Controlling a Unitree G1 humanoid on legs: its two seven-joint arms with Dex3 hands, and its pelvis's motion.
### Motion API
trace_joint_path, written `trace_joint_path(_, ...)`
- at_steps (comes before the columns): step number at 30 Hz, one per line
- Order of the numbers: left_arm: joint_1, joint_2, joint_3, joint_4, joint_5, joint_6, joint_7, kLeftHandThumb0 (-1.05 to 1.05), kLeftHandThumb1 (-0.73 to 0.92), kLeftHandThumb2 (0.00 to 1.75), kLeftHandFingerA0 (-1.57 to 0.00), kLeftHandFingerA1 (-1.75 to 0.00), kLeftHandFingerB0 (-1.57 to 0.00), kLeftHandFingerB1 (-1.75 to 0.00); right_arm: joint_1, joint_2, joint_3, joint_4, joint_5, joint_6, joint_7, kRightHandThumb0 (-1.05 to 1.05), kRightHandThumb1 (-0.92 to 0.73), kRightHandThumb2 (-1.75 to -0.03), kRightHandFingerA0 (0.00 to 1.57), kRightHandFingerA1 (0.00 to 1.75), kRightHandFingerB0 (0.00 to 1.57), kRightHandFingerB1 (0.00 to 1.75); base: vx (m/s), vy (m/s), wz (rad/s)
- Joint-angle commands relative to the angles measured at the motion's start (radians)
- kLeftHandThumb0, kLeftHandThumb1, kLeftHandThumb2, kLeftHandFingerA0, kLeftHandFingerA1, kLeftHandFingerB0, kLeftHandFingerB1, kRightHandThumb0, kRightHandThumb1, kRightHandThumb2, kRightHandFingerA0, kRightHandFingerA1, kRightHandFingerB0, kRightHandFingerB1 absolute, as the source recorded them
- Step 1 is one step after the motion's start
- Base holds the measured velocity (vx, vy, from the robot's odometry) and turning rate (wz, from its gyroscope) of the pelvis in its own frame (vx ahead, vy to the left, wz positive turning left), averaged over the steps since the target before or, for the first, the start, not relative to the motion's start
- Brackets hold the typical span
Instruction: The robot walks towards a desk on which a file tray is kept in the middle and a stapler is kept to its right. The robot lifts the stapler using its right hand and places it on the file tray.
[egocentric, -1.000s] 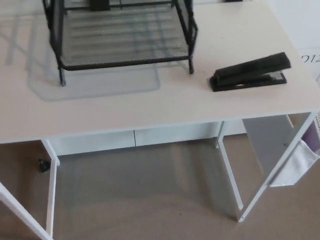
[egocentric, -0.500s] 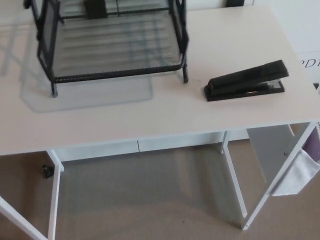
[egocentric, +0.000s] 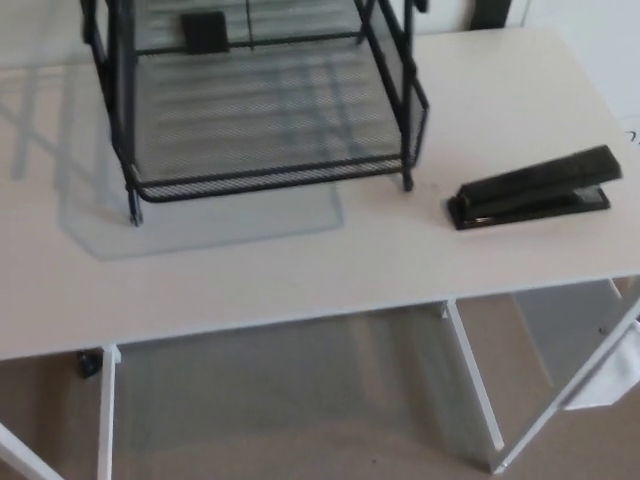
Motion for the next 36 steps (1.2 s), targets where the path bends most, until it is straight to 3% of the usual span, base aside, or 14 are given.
trace_joint_path(1,-0.002,0.005,0.002,0.013,0.005,-0.007,-0.002,-0.61,0.46,1.29,-0.31,-0.84,0.00,-0.70,-0.004,-0.008,-0.016,0.012,0.018,-0.016,0.016,-0.56,-0.47,-0.76,0.37,0.58,0.09,0.39,0.11,0.041,0.07)
trace_joint_path(3,-0.002,0.005,0.001,0.014,0.004,-0.008,-0.006,-0.60,0.48,1.29,-0.28,-0.82,0.00,-0.69,0.006,-0.018,0.008,0.002,-0.016,-0.031,-0.007,-0.44,-0.38,-0.88,0.58,0.71,0.02,0.44,0.12,-0.003,0.05)
trace_joint_path(4,-0.001,0.004,-0.002,0.014,0.008,-0.011,-0.003,-0.60,0.49,1.30,-0.29,-0.83,0.00,-0.70,0.008,-0.013,-0.004,-0.010,0.003,-0.015,0.004,-0.51,-0.57,-0.56,0.48,0.57,0.16,0.28,0.12,-0.044,0.05)
trace_joint_path(5,-0.002,0.005,0.002,0.012,0.003,-0.015,-0.010,-0.61,0.48,1.30,-0.23,-0.81,0.00,-0.70,0.002,-0.011,-0.009,-0.008,0.009,-0.010,0.003,-0.55,-0.48,-0.76,0.41,0.60,0.10,0.39,0.11,-0.081,0.09)
trace_joint_path(7,-0.002,0.005,-0.002,0.011,0.007,-0.016,-0.009,-0.60,0.50,1.31,-0.22,-0.80,0.00,-0.70,0.000,-0.014,-0.005,-0.004,0.004,-0.007,0.003,-0.50,-0.58,-0.57,0.45,0.53,0.16,0.27,0.10,-0.128,0.07)
trace_joint_path(9,-0.012,0.003,-0.005,0.012,0.010,0.008,0.001,-0.58,0.52,1.32,-0.23,-0.80,0.00,-0.69,-0.004,-0.024,0.015,-0.001,-0.018,-0.015,0.000,-0.57,-0.49,-0.76,0.42,0.59,0.09,0.39,0.04,-0.171,0.12)
trace_joint_path(12,-0.008,0.003,0.003,0.014,0.001,0.000,-0.009,-0.59,0.48,1.30,-0.27,-0.83,0.00,-0.70,-0.006,-0.011,-0.011,-0.011,0.008,0.015,-0.010,-0.50,-0.56,-0.56,0.50,0.56,0.17,0.28,-0.03,-0.295,0.05)
trace_joint_path(20,-0.017,-0.001,-0.005,0.028,0.013,-0.015,0.011,-0.60,0.51,1.32,-0.31,-0.85,0.00,-0.71,-0.002,-0.007,-0.022,-0.013,0.024,0.018,0.005,-0.54,-0.47,-0.74,0.35,0.58,0.12,0.38,-0.01,0.000,-0.03)
trace_joint_path(21,-0.017,-0.001,-0.005,0.030,0.013,-0.018,0.013,-0.62,0.48,1.31,-0.34,-0.86,0.00,-0.71,-0.004,-0.008,-0.020,-0.010,0.021,0.020,0.004,-0.49,-0.56,-0.58,0.59,0.68,0.15,0.28,-0.01,0.131,-0.04)
trace_joint_path(23,-0.018,0.003,-0.005,0.032,0.011,-0.020,0.008,-0.86,0.35,1.31,-0.45,-0.99,-0.05,-0.79,-0.003,-0.015,0.003,0.002,-0.010,-0.002,-0.019,-0.50,-0.57,-0.57,0.53,0.60,0.18,0.28,-0.01,0.167,-0.03)
trace_joint_path(24,-0.019,0.005,-0.001,0.028,0.005,-0.012,-0.001,-0.61,0.45,1.28,-0.26,-0.82,0.00,-0.70,0.005,-0.012,0.000,-0.005,-0.004,-0.011,-0.017,-0.51,-0.57,-0.56,0.50,0.59,0.18,0.28,-0.02,0.205,0.05)
trace_joint_path(26,-0.022,0.005,0.000,0.024,0.004,-0.012,-0.001,-0.62,0.46,1.30,-0.24,-0.83,0.00,-0.71,0.001,-0.006,-0.012,0.000,0.014,-0.004,-0.004,-0.58,-0.48,-0.78,0.41,0.61,0.10,0.39,0.01,0.273,-0.10)
trace_joint_path(30,-0.023,0.008,-0.006,0.017,0.012,-0.006,0.003,-0.60,0.48,1.30,-0.23,-0.81,0.00,-0.70,0.000,-0.017,0.011,0.004,-0.012,-0.009,-0.012,-0.53,-0.59,-0.57,0.49,0.57,0.15,0.27,0.06,0.095,0.09)
trace_joint_path(36,-0.020,0.006,-0.007,0.022,0.014,-0.010,0.006,-0.60,0.46,1.28,-0.25,-0.81,0.00,-0.69,0.007,-0.009,-0.022,-0.023,0.025,0.022,0.014,-0.58,-0.47,-0.75,0.36,0.58,0.11,0.38,0.02,-0.008,0.03)
